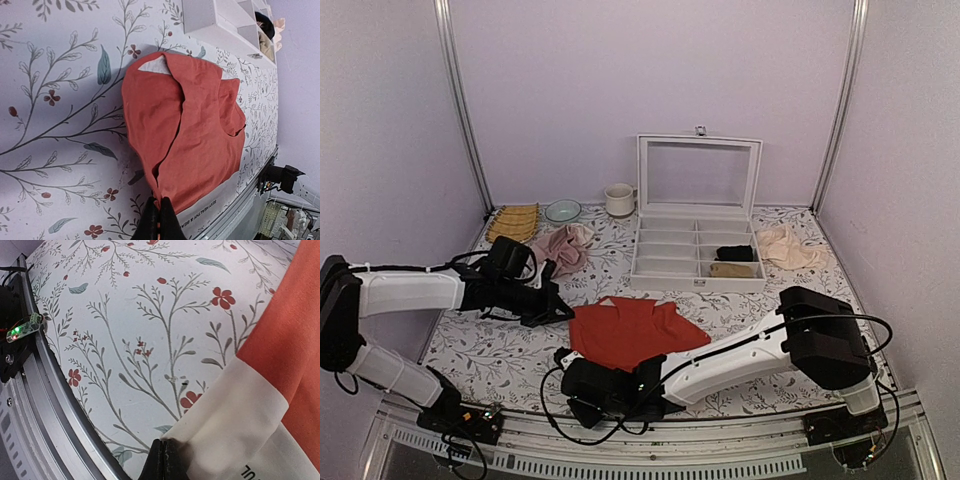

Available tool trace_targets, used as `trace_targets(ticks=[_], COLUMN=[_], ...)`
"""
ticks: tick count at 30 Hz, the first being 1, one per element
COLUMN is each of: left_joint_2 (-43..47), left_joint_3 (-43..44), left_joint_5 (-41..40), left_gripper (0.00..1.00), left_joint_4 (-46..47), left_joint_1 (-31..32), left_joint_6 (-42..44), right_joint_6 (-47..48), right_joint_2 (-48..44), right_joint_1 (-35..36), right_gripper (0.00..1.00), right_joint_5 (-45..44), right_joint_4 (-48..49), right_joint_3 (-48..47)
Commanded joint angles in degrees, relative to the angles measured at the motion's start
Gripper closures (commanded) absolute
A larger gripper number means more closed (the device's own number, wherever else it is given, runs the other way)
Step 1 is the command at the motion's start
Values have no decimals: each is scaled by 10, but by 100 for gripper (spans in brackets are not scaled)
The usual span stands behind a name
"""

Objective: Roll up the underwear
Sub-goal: Pick up the underwear from the center of the board, then fold the underwear at the center of the board.

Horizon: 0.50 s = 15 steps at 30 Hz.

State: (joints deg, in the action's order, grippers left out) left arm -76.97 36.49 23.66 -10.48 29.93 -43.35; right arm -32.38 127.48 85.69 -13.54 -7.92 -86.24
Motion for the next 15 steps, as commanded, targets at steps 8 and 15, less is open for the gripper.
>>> trace_targets(ticks=[8, 15], left_joint_2=[-63, -81], left_joint_3=[67, 107], left_joint_5=[-28, -31], left_gripper=[100, 100], left_joint_4=[7, -3], left_joint_1=[68, 94], left_joint_6=[-30, -38], right_joint_6=[-31, -23], right_joint_2=[-172, -255], right_joint_1=[0, 0], right_gripper=[100, 100], right_joint_5=[1, 15], right_joint_4=[81, 161], right_joint_3=[130, 211])
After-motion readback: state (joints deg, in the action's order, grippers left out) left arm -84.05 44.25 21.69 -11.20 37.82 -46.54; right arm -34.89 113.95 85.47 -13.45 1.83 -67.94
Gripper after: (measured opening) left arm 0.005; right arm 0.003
